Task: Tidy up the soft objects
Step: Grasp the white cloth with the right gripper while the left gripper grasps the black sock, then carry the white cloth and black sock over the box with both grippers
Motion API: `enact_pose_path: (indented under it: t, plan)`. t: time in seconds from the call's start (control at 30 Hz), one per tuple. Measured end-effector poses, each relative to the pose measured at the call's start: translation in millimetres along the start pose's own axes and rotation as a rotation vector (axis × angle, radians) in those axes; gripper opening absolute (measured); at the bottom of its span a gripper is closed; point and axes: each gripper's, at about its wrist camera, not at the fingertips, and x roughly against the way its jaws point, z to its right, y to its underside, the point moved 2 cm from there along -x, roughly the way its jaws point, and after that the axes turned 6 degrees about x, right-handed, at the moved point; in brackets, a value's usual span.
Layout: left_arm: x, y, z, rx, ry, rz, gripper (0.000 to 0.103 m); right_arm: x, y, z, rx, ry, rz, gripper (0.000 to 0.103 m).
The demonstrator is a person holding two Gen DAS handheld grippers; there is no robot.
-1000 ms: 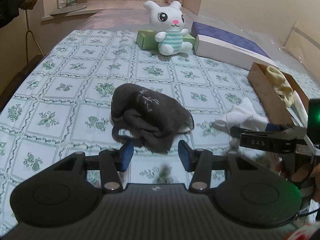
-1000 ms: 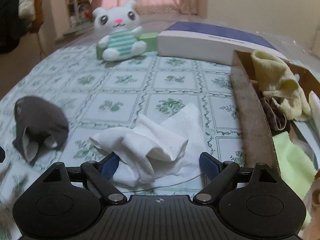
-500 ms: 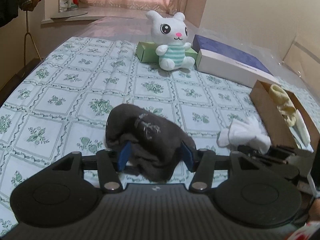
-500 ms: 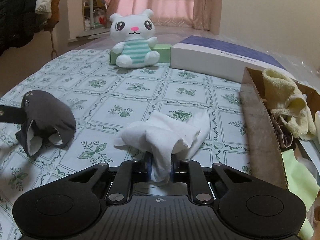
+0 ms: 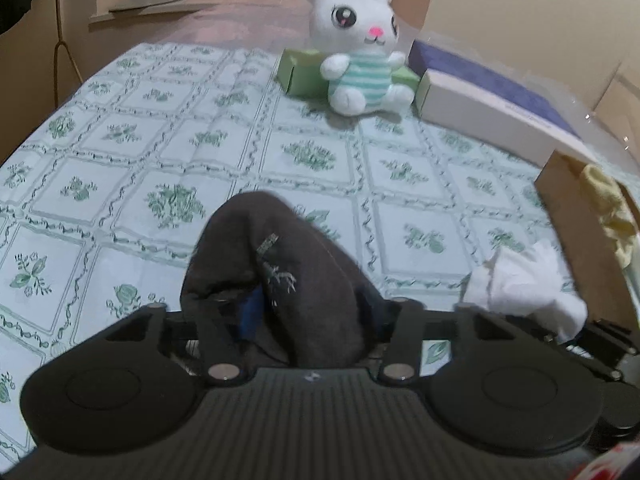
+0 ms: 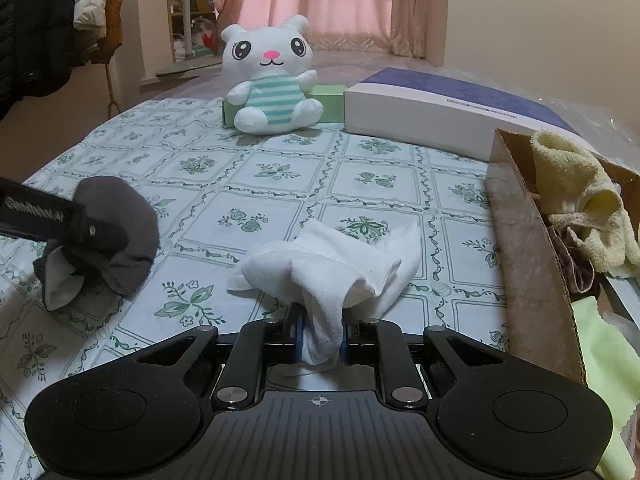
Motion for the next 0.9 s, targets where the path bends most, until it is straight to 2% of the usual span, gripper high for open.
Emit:
enact_pose_path:
  t: [0.1, 0.27, 0.57, 0.9]
  plan:
    - [0, 3, -1, -0.018, -0.011, -0.001, 0.028, 0, 1, 0, 0.000, 0.002, 0.004, 0.016]
    - [4, 6, -1, -0.034, -0.006, -0.006, 0.017, 2, 1, -1, 0.000, -0.003, -0.005, 0.016]
    - [23, 19, 4, -0.058, 0.001, -0.012, 0.015, 22, 11, -3, -0.019, -0.046, -0.031, 0.015]
    - [67, 50, 6, -0.084, 0.031, -0.024, 0.012, 65, 38, -17, -0.018, -0.100, -0.065, 0.014]
